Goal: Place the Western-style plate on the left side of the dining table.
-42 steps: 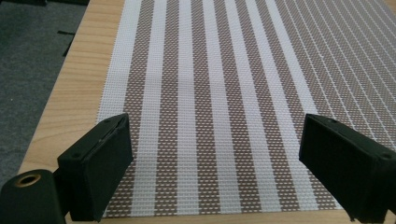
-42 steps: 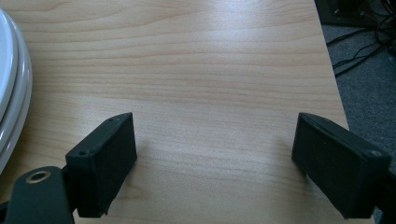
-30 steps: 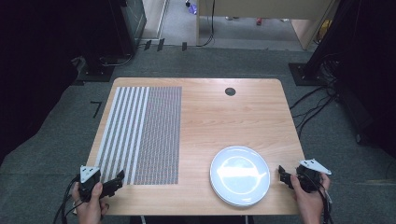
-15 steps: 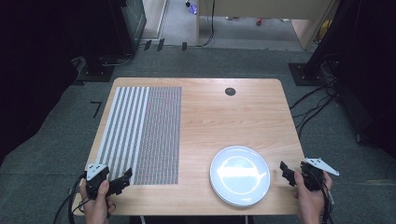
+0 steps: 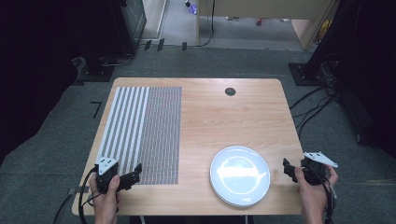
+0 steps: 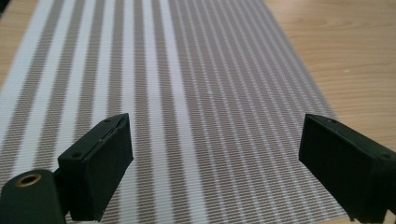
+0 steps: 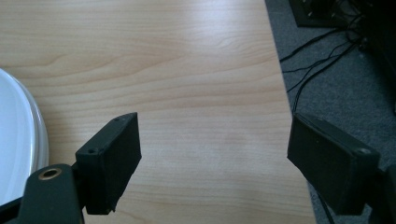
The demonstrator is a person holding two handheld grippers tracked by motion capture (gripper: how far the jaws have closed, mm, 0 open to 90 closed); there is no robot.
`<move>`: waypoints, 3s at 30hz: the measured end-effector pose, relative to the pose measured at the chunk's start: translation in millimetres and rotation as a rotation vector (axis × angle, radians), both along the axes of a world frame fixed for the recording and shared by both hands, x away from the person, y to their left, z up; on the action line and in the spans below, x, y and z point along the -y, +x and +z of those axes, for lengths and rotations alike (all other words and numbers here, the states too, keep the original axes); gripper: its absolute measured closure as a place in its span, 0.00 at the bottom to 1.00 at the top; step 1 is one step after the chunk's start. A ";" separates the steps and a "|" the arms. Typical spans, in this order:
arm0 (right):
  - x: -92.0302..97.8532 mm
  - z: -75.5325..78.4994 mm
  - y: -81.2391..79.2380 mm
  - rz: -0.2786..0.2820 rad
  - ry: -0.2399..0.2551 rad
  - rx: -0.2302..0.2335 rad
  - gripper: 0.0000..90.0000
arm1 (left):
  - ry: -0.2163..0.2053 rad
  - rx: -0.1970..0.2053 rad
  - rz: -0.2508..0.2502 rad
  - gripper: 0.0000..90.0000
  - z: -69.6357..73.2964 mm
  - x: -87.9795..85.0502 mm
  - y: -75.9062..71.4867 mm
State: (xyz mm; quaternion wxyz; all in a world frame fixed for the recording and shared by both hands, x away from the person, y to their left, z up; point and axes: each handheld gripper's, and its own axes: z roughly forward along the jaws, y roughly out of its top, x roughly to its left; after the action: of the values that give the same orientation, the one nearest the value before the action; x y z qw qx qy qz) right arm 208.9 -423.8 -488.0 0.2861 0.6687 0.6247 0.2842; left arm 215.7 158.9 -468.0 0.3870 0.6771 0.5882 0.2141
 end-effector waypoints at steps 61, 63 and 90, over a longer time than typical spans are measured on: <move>-21.0 -3.9 -8.8 0.140 0.170 0.054 0.21 | -0.071 -0.034 -0.360 0.11 -18.2 174.7 3.1; -22.8 -3.5 -8.3 0.140 0.176 0.060 0.22 | -0.074 -0.031 -0.369 0.11 -18.4 176.6 1.8; -32.6 -3.7 -13.8 0.199 0.366 0.081 0.77 | -0.068 -0.062 -0.468 0.63 -24.9 196.7 -10.4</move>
State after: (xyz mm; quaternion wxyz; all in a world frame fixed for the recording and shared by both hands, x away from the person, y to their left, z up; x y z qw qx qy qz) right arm 195.1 -391.1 -491.7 0.1550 0.6327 0.6135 0.4463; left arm 205.2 -37.8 -492.9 0.4304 0.7878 0.4336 0.0779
